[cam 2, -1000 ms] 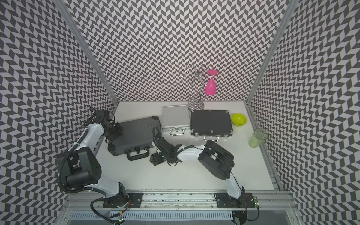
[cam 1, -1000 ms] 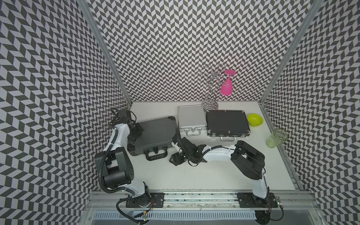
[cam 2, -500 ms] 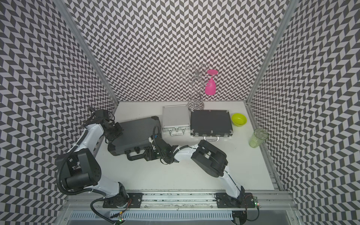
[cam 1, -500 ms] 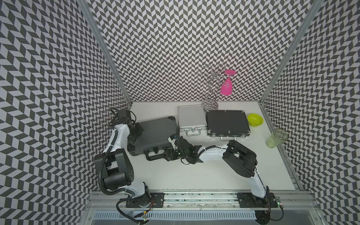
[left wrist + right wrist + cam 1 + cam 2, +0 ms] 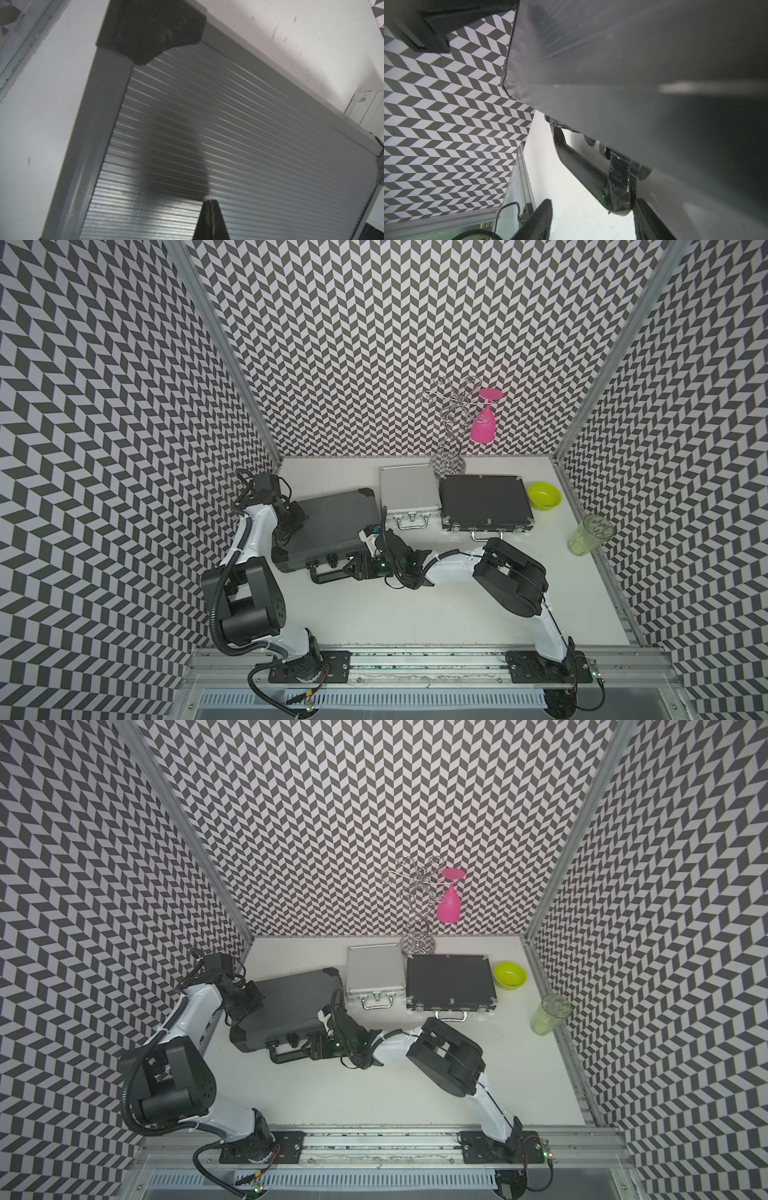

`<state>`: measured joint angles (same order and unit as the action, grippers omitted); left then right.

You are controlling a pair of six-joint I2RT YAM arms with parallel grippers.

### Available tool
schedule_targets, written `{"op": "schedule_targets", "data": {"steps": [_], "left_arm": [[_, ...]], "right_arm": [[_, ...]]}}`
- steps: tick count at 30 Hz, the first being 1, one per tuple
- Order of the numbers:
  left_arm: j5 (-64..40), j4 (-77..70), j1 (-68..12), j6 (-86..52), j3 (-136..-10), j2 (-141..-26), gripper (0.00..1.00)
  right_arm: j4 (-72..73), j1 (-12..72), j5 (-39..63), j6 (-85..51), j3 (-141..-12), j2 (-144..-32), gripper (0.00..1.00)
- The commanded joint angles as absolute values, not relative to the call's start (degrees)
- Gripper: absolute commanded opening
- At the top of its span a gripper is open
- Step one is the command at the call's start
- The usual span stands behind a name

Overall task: Close the poker set cases
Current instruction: Adjust the poker set case at the center of the board.

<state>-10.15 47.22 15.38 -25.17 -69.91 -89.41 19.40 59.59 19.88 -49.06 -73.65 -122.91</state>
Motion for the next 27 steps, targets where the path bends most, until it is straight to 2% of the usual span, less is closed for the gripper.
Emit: {"op": "schedule_targets", "data": {"steps": [1, 20, 22, 27], "left_arm": [[-9.89, 47.29, 15.07, -24.95, -70.66, -87.49, 0.00], [-5.67, 47.78, 12.17, -23.31, -66.71, -80.48, 0.02], [-5.47, 48.07, 11.99, -23.29, -66.45, -79.57, 0.06], [-3.64, 48.64, 9.98, -22.98, -66.06, -75.38, 0.28]], "right_arm": [[31.70, 61.36, 28.34, -53.96, -74.65, -120.83, 0.62], [34.67, 60.77, 25.32, -59.23, -76.84, -118.78, 0.64], [34.73, 60.66, 24.33, -60.03, -76.91, -118.63, 0.65], [34.26, 60.31, 22.13, -60.69, -77.29, -118.07, 0.65]]}}
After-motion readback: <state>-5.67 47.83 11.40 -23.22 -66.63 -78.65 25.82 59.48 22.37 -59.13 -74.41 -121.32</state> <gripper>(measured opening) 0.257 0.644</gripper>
